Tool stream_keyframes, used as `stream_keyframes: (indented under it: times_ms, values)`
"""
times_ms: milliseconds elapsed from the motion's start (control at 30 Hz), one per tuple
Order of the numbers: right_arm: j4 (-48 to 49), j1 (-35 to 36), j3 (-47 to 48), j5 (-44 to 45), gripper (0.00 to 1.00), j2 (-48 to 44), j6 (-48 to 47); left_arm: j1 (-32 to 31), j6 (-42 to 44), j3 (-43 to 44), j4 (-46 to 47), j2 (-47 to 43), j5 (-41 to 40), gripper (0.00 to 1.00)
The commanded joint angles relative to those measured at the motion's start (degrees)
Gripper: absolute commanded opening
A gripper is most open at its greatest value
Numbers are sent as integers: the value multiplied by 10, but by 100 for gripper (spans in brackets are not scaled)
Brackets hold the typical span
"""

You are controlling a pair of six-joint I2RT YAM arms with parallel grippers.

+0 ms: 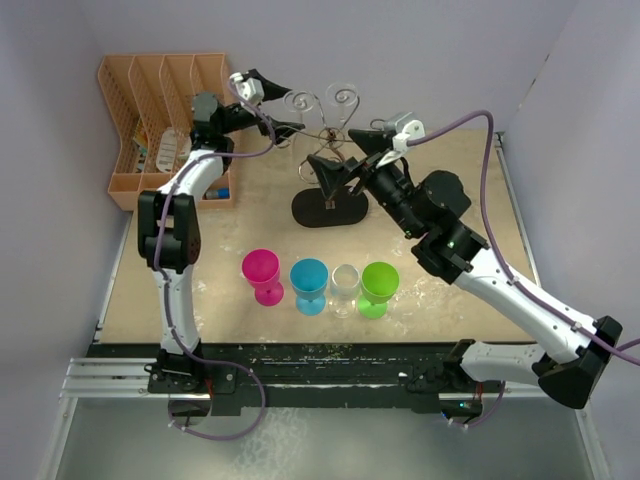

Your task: Place the wine glass upside down on the wine glass rack

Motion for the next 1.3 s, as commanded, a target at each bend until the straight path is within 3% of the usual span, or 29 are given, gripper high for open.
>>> stream_keyframes:
  times_ms: [0,133,367,533,800,1000,1133,1267]
  values:
    - [36,-3,-4,17,100,-28,5,20,111,-43,-83,-76,7,100]
    - [40,-3,-8,22,100,-31,-4,26,194,-61,-169,-99,-23,100]
    - [43,-3,-8,17,100,-29,-14,36,249,-70,-238,-114,-60,100]
    - [37,-3,-4,17,100,-31,-22,42,304,-87,-338,-153,-107,100]
    - [-49,-3,38,-14,100,-25,-19,71,417,-207,-595,-352,-276,100]
    - [-140,-3,43,-40,100,-29,24,72,439,-240,-896,-487,-398,100]
    - [-185,-3,16,-51,100,-72,43,71,461,-260,-1028,-560,-348,100]
    - [-215,-3,-29,-43,100,-125,56,65,483,-245,-1150,-578,-295,97]
